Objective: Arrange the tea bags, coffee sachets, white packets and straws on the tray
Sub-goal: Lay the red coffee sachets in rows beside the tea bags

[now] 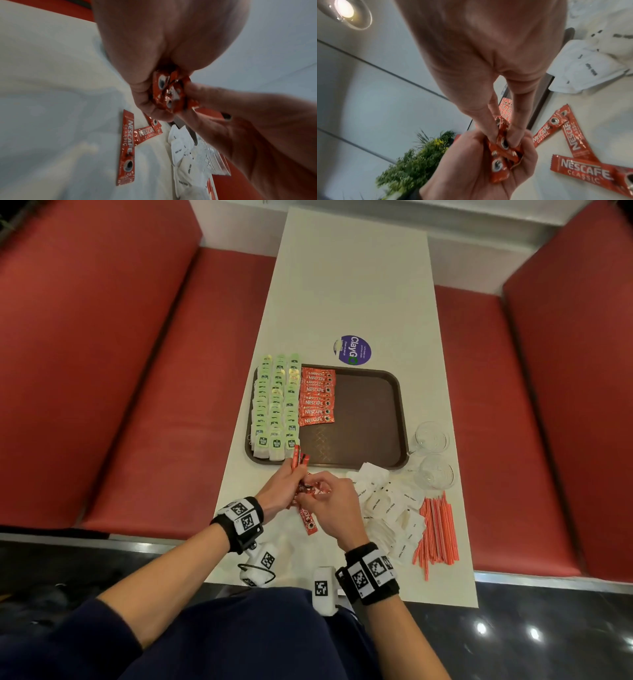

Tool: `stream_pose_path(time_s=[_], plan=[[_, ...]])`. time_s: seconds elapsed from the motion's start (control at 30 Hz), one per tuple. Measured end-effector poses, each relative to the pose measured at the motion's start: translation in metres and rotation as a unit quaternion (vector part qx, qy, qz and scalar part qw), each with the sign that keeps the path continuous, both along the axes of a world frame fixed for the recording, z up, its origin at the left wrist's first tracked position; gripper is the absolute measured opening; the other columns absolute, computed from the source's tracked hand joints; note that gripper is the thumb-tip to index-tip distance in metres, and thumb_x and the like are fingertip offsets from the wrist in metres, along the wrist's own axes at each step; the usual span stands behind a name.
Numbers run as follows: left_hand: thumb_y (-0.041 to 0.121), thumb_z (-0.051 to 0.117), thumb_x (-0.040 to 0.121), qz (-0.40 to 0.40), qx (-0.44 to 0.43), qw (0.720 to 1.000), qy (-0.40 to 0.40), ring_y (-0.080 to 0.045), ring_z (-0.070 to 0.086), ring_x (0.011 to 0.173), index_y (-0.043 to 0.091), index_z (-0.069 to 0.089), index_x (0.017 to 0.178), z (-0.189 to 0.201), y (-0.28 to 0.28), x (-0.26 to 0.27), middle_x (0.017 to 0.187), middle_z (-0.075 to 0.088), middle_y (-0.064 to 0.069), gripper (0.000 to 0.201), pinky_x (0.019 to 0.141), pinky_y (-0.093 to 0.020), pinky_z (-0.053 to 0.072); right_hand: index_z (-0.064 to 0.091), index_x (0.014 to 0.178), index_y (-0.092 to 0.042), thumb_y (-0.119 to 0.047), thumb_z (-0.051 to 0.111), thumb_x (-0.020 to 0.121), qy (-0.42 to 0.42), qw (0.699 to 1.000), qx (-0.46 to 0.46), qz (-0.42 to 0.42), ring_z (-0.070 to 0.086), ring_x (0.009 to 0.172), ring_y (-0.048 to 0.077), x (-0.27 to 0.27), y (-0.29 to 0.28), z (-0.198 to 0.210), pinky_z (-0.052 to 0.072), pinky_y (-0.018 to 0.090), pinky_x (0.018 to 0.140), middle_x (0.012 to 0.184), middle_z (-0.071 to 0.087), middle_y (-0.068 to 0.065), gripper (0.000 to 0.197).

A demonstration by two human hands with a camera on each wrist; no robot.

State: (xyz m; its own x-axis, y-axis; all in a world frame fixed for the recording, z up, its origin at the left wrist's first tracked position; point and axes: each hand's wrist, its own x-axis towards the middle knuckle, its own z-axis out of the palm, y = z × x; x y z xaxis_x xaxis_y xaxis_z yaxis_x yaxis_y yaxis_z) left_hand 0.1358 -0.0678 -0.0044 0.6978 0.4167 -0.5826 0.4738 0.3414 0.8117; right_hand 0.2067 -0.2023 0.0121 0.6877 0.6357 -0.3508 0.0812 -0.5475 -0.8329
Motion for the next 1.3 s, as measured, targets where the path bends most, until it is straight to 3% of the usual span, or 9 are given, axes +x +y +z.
stream_pose_path(time_s=[0.17, 0.4, 0.5, 0.63, 0.87, 0.97, 1.07, 1.17, 1.3], plan=[[0.023, 0.045, 0.116, 0.056, -0.089, 0.994, -0.025, -0.020, 0.066, 0.073, 0.015, 0.046, 0.140, 0.000, 0.002, -0.006, 0.092, 0.066, -0.011, 0.025, 0.062, -0.033, 0.056, 0.072, 0.110, -0.034, -0.029, 0.082, 0.096, -0.011, 0.995, 0.033, -0.096, 0.077, 0.074, 0.011, 0.007, -0.009, 0.009, 0.061, 0.030, 0.076, 0.084, 0.075, -0.005, 0.018], [0.047, 0.048, 0.113, 0.086, -0.116, 0.988, -0.051, -0.016, 0.067, 0.102, 0.023, 0.054, 0.144, 0.005, -0.007, 0.003, 0.118, 0.065, -0.003, 0.040, 0.080, -0.031, 0.055, 0.071, 0.089, -0.028, -0.022, 0.081, 0.096, -0.094, 0.989, 0.071, -0.088, 0.074, 0.074, 0.007, -0.017, 0.013, -0.002, 0.062, 0.029, 0.072, 0.081, 0.075, -0.012, 0.014], [0.047, 0.057, 0.109, 0.068, -0.099, 0.991, -0.053, -0.023, 0.072, 0.109, 0.025, 0.057, 0.141, 0.006, 0.001, -0.001, 0.118, 0.073, -0.005, 0.038, 0.092, -0.044, 0.061, 0.081, 0.108, -0.021, -0.012, 0.073, 0.100, -0.072, 0.991, 0.109, -0.031, 0.075, 0.090, -0.002, -0.019, 0.012, 0.005, 0.056, 0.013, 0.085, 0.095, 0.081, -0.013, 0.015], [0.045, 0.052, 0.112, 0.051, 0.010, 0.999, -0.012, -0.016, 0.058, 0.078, 0.019, 0.061, 0.126, 0.002, 0.018, -0.010, 0.089, 0.060, 0.000, 0.031, 0.075, -0.038, 0.055, 0.081, 0.110, -0.019, -0.004, 0.069, 0.099, 0.021, 0.993, 0.117, -0.003, 0.079, 0.096, 0.006, -0.002, 0.007, 0.007, 0.064, 0.033, 0.094, 0.102, 0.083, -0.009, 0.022], [0.026, 0.059, 0.108, -0.051, 0.116, 0.991, 0.037, -0.014, 0.042, 0.064, 0.019, 0.058, 0.104, -0.015, 0.022, -0.039, 0.078, 0.046, 0.003, 0.008, 0.056, -0.029, 0.041, 0.060, 0.142, -0.032, 0.005, 0.059, 0.090, -0.284, 0.908, -0.169, 0.259, 0.057, 0.127, 0.032, 0.038, 0.001, -0.032, 0.056, 0.049, 0.100, 0.157, 0.051, 0.000, 0.064], [0.035, 0.080, 0.094, -0.173, 0.280, 0.944, 0.033, -0.009, 0.061, 0.071, 0.034, 0.060, 0.088, -0.019, 0.018, -0.043, 0.080, 0.067, 0.012, 0.021, 0.067, -0.031, 0.048, 0.065, 0.130, -0.029, -0.003, 0.072, 0.091, -0.348, 0.874, -0.187, 0.283, 0.058, 0.128, 0.035, 0.034, 0.000, -0.054, 0.059, 0.051, 0.092, 0.163, 0.038, 0.003, 0.048], [0.047, 0.073, 0.096, -0.308, 0.407, 0.858, 0.063, -0.023, 0.072, 0.097, 0.038, 0.060, 0.116, -0.026, 0.012, -0.043, 0.109, 0.076, 0.002, 0.025, 0.082, -0.040, 0.057, 0.067, 0.125, -0.024, -0.014, 0.077, 0.095, -0.365, 0.875, -0.182, 0.261, 0.061, 0.119, 0.032, 0.030, 0.001, -0.063, 0.057, 0.048, 0.088, 0.148, 0.049, 0.004, 0.033], [0.044, 0.058, 0.107, -0.415, 0.517, 0.744, 0.087, -0.032, 0.070, 0.099, 0.034, 0.053, 0.131, -0.035, 0.007, -0.042, 0.113, 0.073, -0.002, 0.027, 0.075, -0.043, 0.055, 0.067, 0.120, -0.022, -0.016, 0.079, 0.094, -0.363, 0.882, -0.171, 0.246, 0.060, 0.111, 0.029, 0.025, 0.000, -0.068, 0.054, 0.045, 0.086, 0.132, 0.057, 0.003, 0.029], [0.038, 0.050, 0.111, -0.446, 0.565, 0.689, 0.086, -0.034, 0.067, 0.105, 0.023, 0.055, 0.134, -0.031, 0.009, -0.043, 0.118, 0.066, -0.003, 0.028, 0.071, -0.042, 0.044, 0.066, 0.114, -0.022, -0.022, 0.078, 0.097, -0.370, 0.886, -0.170, 0.222, 0.056, 0.104, 0.031, 0.024, -0.002, -0.066, 0.051, 0.044, 0.086, 0.119, 0.068, 0.006, 0.020]])
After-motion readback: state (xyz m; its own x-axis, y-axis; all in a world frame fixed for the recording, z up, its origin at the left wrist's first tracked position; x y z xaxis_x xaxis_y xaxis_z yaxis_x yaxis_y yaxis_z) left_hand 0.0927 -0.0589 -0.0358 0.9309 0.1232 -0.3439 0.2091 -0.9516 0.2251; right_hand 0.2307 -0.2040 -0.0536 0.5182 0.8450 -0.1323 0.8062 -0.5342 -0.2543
